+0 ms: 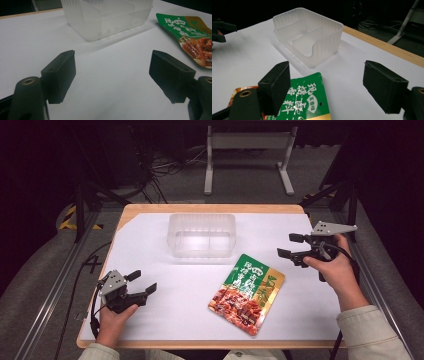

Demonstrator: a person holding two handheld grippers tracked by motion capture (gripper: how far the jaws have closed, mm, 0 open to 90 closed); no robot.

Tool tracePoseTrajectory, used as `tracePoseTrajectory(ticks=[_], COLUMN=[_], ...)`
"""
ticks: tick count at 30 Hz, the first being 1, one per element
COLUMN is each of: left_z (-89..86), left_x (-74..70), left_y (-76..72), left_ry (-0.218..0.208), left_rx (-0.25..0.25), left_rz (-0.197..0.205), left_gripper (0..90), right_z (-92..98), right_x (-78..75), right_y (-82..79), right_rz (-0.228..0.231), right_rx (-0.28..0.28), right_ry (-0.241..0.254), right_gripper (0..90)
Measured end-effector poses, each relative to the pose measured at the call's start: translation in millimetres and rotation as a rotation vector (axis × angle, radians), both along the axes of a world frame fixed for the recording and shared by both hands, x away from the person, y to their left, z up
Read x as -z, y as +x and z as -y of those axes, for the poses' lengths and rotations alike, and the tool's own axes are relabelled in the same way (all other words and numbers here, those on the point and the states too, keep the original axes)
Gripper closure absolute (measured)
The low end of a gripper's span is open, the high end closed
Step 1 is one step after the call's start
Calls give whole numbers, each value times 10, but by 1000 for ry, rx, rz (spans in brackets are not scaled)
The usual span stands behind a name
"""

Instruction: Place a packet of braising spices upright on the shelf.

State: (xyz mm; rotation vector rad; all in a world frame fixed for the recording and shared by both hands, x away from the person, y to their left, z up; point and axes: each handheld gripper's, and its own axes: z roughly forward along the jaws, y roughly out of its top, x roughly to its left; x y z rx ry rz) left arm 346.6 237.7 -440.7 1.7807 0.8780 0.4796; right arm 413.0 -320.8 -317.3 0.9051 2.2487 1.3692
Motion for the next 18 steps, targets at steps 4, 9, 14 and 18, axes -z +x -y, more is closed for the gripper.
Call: tracePoseTrajectory(ticks=[4,9,14,18], left_z=[0,-2,-1,0], left_x=[1,0,-2,-2], left_y=[0,-1,-1,-3], left_ry=[3,3,7,4], left_rx=[2,2,5,4], left_rz=[-1,0,3,1], left_gripper=[221,222,222,222], right_z=[-57,-119,-165,-194], right_x=[-46,-79,-50,61], right_y=[79,171,222,278], right_rz=[-8,-38,-64,-115], right_rx=[-8,-34,-51,-55], right_ry=[-18,-64,-97,-127], right_gripper=[222,236,264,290])
